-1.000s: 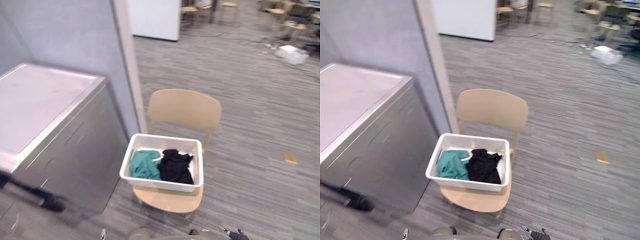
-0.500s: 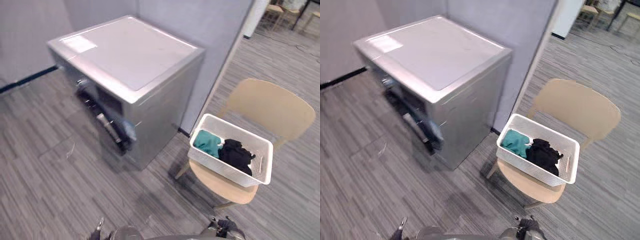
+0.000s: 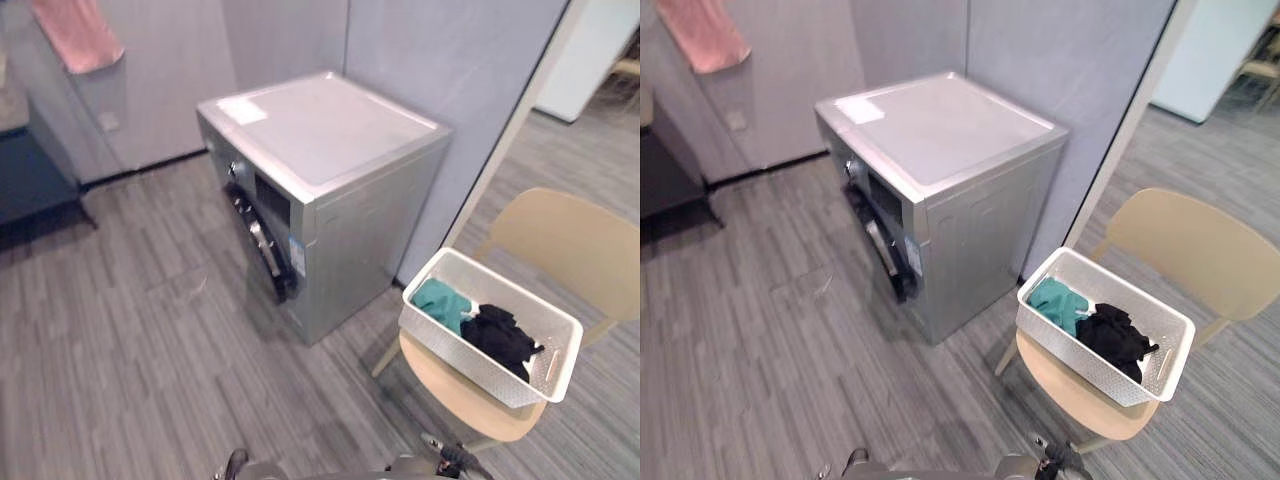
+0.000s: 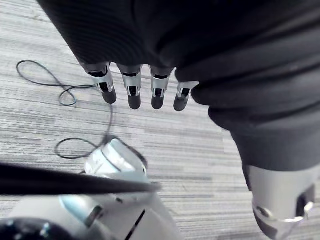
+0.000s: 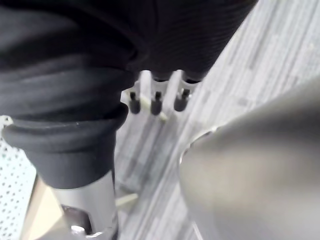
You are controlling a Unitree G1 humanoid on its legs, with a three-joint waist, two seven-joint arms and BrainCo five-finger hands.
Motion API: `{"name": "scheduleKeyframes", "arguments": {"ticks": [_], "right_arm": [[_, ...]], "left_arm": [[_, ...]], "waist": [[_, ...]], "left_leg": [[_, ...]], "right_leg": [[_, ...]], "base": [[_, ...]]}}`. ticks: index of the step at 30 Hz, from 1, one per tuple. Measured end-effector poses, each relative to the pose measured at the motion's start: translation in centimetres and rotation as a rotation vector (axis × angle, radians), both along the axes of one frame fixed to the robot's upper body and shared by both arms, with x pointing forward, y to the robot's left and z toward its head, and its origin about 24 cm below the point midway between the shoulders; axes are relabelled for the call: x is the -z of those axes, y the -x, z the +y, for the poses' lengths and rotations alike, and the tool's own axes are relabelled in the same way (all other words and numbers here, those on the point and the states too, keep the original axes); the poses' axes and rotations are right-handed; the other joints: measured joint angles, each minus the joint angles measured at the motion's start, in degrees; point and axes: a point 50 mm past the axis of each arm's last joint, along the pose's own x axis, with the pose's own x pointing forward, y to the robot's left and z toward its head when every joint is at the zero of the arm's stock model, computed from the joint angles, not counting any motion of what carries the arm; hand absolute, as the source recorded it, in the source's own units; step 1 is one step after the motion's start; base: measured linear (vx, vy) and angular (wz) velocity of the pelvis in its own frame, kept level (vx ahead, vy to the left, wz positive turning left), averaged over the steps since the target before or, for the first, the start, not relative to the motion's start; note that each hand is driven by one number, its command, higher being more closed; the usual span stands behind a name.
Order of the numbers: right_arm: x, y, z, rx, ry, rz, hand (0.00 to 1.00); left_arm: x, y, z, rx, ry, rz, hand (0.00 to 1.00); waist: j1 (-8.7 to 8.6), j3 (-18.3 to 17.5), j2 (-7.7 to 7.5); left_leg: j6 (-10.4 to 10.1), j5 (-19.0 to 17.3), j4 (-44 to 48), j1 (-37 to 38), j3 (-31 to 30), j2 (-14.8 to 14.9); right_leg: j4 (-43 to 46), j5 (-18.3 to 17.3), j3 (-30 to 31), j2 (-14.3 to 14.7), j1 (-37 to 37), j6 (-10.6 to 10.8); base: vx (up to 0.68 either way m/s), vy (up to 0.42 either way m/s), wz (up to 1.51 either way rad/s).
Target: Pick up the laundry basket with both hands and put the clothes into the washing machine.
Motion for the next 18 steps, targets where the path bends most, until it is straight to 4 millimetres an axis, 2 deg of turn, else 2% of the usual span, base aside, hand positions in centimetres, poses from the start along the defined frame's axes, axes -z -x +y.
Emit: {"name": "scheduleKeyframes", "arguments": {"ticks": [2, 4, 5, 6, 7, 8, 9, 10, 11, 12, 13, 14, 15, 16, 18], "right_arm": [[0.1, 0.3, 0.2, 0.002, -0.005, 0.006, 0.00], [-0.1, -0.1, 0.2, -0.021, 0.002, -0.006, 0.00], [-0.3, -0.7, 0.6, -0.057, 0.006, -0.025, 0.00], [-0.4, -1.0, 0.5, -0.060, 0.012, -0.038, 0.00], [-0.7, -1.3, 0.2, -0.057, 0.026, -0.058, 0.00], [-0.9, -1.4, -0.5, -0.053, 0.044, -0.066, 0.00], [-0.9, -1.4, -0.6, -0.058, 0.045, -0.068, 0.00], [-0.9, -1.4, -0.4, -0.073, 0.043, -0.066, 0.00], [-1.0, -1.8, 0.3, -0.104, 0.036, -0.078, 0.00], [-1.1, -2.3, 1.0, -0.120, 0.024, -0.096, 0.00], [-1.2, -2.6, 1.4, -0.125, 0.018, -0.108, 0.00], [-1.3, -2.6, 1.9, -0.124, 0.011, -0.114, 0.00], [-1.3, -2.5, 1.9, -0.127, 0.016, -0.109, 0.00], [-1.4, -2.5, 1.8, -0.123, 0.026, -0.109, 0.00], [-1.6, -1.7, 0.9, -0.108, 0.057, -0.109, 0.00]], "left_arm": [[0.0, -0.1, 0.0, -0.009, 0.000, -0.006, 0.00], [0.0, 0.2, -0.3, -0.019, 0.008, -0.005, 0.00], [0.0, 0.3, -0.2, -0.024, 0.003, -0.010, 0.00], [-0.1, 0.1, -0.4, -0.038, 0.006, -0.027, 0.00], [-0.2, -0.2, -0.7, -0.058, 0.013, -0.051, 0.00], [-0.2, -0.2, -1.4, -0.068, 0.028, -0.063, 0.00], [-0.2, -0.1, -1.9, -0.078, 0.038, -0.071, 0.00], [-0.2, -0.2, -1.8, -0.082, 0.036, -0.077, 0.00], [-0.3, -0.5, -1.8, -0.075, 0.034, -0.084, 0.00], [-0.4, -0.7, -1.5, -0.079, 0.028, -0.093, 0.00], [-0.4, -0.7, -1.1, -0.078, 0.017, -0.093, 0.00], [-0.4, -0.7, -1.3, -0.068, 0.020, -0.091, 0.00], [-0.4, -0.6, -1.2, -0.068, 0.017, -0.087, 0.00], [-0.4, -0.6, -1.2, -0.075, 0.007, -0.080, 0.00], [-0.3, -0.3, -1.2, -0.083, 0.005, -0.061, 0.00]], "waist": [[-0.98, 0.20, 0.08], [-0.32, -0.46, 1.56], [-0.21, -0.99, 1.31], [-0.24, -0.64, 1.80], [-0.24, 0.14, 2.78], [0.87, 0.74, 4.55], [1.40, 0.59, 5.12], [1.64, 0.73, 5.31], [2.23, 0.86, 5.35], [2.17, 1.33, 3.16], [2.13, 1.41, 2.79], [2.24, 1.49, 3.36], [2.21, 1.45, 3.50], [2.11, 1.44, 3.51], [2.13, 0.81, 3.95]], "left_leg": [[0.19, -1.15, 1.04, 0.98, 0.09, -0.99], [-0.71, -1.17, -4.18, 3.49, -0.13, -0.44], [-3.16, -0.07, -5.74, 3.55, -1.21, -0.41], [-3.20, -0.68, -1.57, 1.27, -1.45, -0.42], [-3.17, -1.32, 8.52, -3.88, -1.86, -0.53], [-5.75, 0.88, 18.76, -8.64, -3.72, -0.95], [-5.58, 3.82, 24.33, -10.95, -4.91, -1.57], [-5.58, 5.65, 26.18, -11.72, -4.86, -1.74], [-5.43, 10.34, 29.11, -13.51, -4.21, -2.16], [-3.78, 16.67, 31.55, -15.72, -2.96, -1.99], [-2.34, 16.20, 32.43, -16.40, -1.75, -1.68], [1.74, 11.36, 31.57, -16.69, 0.11, 0.41], [2.80, 8.31, 26.25, -15.69, 1.74, 2.48], [3.56, 7.03, 14.40, -12.80, 3.99, 5.00], [3.61, 7.02, 1.61, -9.32, 4.54, 6.00]], "right_leg": [[-0.83, 0.00, -2.86, 0.62, 2.92, -0.17], [-2.43, -0.57, -3.01, 1.65, 3.90, -0.59], [-4.34, -0.73, -2.33, 2.66, 4.15, -0.52], [-4.73, -0.71, -2.04, 3.10, 4.42, -0.55], [-4.84, -0.73, -2.00, 3.36, 5.14, -0.51], [-5.23, -0.76, -1.83, 3.62, 6.31, -0.45], [-7.05, -0.77, -1.14, 4.18, 8.14, -0.42], [-7.86, -0.77, -0.58, 4.31, 8.74, -0.43], [-8.88, -0.45, 1.12, 4.08, 9.07, -0.97], [-10.46, 0.09, 2.66, 2.83, 10.01, -1.83], [-11.60, 0.29, 2.64, 2.12, 10.68, -2.10], [-13.46, 0.69, 2.69, 1.98, 11.66, -1.96], [-14.61, 1.59, 2.72, 1.91, 11.95, -1.11], [-15.42, 2.42, 2.90, 1.93, 12.02, -0.34], [-15.48, 1.92, 3.26, 1.98, 12.02, 1.07]], "base": [[0.02, -0.084, 0.70], [-0.04, -0.039, 0.20], [0.00, 0.019, 0.26], [-0.01, 0.035, 0.40], [-0.03, 0.073, 0.21], [-0.01, 0.126, 0.07], [0.01, 0.123, -0.09], [0.02, 0.145, -0.20], [0.01, 0.107, -0.30], [0.01, 0.134, -0.31], [0.02, 0.132, -0.34], [0.03, 0.139, -0.32], [0.06, 0.181, -0.43], [0.12, 0.259, -0.34], [0.24, 0.451, -0.15]]}}
